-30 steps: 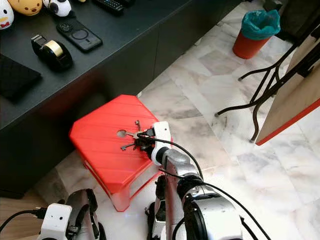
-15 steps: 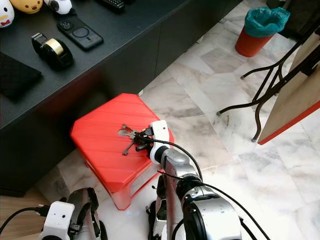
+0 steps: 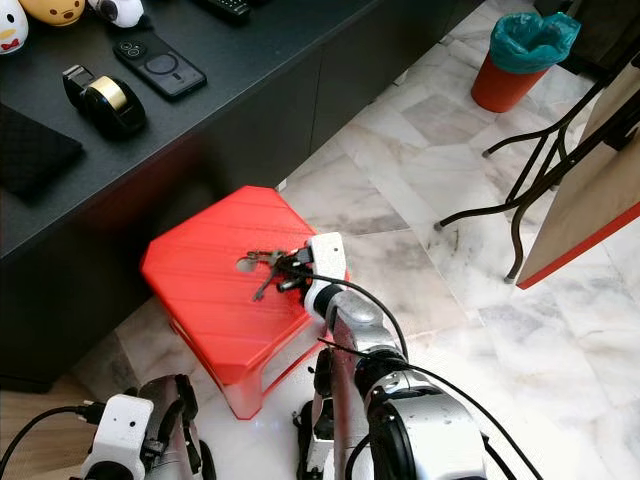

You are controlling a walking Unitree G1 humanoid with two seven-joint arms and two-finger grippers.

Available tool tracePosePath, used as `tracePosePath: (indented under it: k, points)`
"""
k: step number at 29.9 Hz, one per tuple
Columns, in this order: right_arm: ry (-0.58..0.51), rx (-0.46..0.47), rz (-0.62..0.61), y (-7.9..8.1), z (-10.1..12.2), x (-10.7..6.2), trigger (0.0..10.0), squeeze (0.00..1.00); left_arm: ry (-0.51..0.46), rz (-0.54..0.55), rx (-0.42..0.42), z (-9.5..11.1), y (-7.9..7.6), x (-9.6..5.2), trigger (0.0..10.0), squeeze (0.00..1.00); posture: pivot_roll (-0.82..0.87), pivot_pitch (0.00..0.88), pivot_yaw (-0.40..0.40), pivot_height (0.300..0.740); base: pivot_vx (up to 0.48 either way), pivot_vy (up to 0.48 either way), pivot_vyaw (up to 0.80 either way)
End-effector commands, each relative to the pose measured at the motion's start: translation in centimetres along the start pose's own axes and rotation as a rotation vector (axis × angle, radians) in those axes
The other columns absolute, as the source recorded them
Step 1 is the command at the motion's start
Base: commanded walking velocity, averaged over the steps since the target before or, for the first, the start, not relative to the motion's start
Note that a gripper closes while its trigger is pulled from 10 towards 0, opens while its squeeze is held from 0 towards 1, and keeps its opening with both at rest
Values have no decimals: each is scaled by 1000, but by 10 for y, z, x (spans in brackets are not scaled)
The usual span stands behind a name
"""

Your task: Hang keys on a hook

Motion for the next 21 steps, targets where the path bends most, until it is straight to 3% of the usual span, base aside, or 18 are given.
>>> tracePosePath:
  k: [1, 7, 13, 14, 21]
  points:
    - [-109, -17, -6, -3, 26, 0, 0, 0, 96, -42, -6, -27, -12, -4, 10000, 0, 149, 282, -169, 567, 0, 0, 0]
    - [-246, -102, -10, -5, 55, -4, 0, 0, 110, -26, -11, -35, -8, 7, 10000, 0, 141, 233, -165, 567, 0, 0, 0]
    - [-272, -136, -44, -15, 56, -12, 0, 0, 145, -2, -33, -49, -3, 19, 10000, 0, 133, 181, -165, 567, 0, 0, 0]
    - [-264, -152, -67, -20, 53, -15, 10000, 0, 158, 9, -44, -54, 0, 23, 10000, 0, 132, 165, -164, 567, 0, 0, 0]
    - [-269, -147, -181, -45, 47, -27, 10000, 0, 201, 22, -116, -70, 4, 40, 10000, 0, 109, 78, -137, 567, 0, 0, 0]
Point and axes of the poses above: a point about 5 cm out from each wrist's last joint towards the gripper, its own x axis pointing out of the wrist towards the gripper, its own z axis along the axis of the wrist's last joint, y = z × x, the point moved 6 cm from there along x, pointing out of the wrist towards the gripper, and after that the axes turned 4 degrees about x, right-handed, at the moved point
